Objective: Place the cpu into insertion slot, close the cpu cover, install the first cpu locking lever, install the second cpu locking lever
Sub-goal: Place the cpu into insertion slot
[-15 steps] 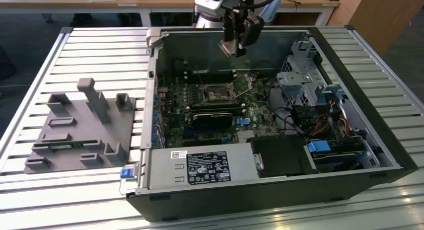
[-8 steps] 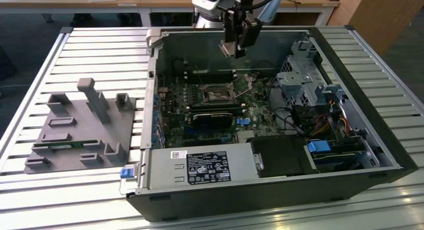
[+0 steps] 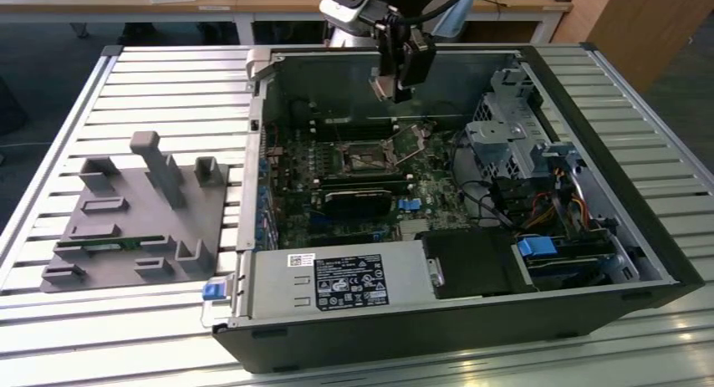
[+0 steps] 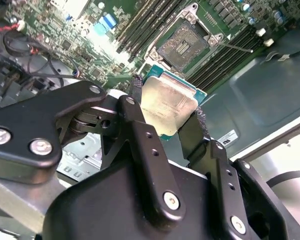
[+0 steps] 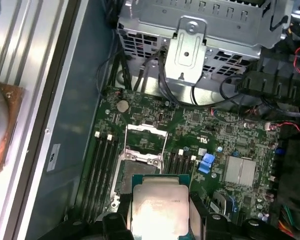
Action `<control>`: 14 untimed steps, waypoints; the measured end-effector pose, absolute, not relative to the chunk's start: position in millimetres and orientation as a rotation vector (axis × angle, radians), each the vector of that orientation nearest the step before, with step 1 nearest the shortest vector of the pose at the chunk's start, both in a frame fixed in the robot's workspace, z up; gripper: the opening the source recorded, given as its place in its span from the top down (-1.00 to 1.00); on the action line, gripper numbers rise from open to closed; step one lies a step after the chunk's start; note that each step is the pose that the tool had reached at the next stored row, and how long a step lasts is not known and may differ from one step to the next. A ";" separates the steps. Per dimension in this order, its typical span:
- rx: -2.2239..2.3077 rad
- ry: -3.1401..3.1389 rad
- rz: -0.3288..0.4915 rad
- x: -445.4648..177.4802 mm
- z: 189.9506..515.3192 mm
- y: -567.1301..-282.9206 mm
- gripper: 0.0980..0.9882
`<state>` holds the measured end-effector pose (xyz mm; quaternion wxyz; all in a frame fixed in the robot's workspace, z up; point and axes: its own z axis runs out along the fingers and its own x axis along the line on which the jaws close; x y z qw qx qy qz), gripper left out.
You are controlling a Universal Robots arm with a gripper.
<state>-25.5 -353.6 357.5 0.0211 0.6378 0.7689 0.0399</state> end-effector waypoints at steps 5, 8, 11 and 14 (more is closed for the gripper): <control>2.073 2.297 0.121 -25.5 354.3 -353.5 0.00; 2.132 2.238 0.119 -25.5 352.3 -353.5 0.00; 2.191 2.178 0.116 -25.5 350.2 -353.5 0.00; 2.222 2.145 0.115 -25.5 348.5 -353.3 0.00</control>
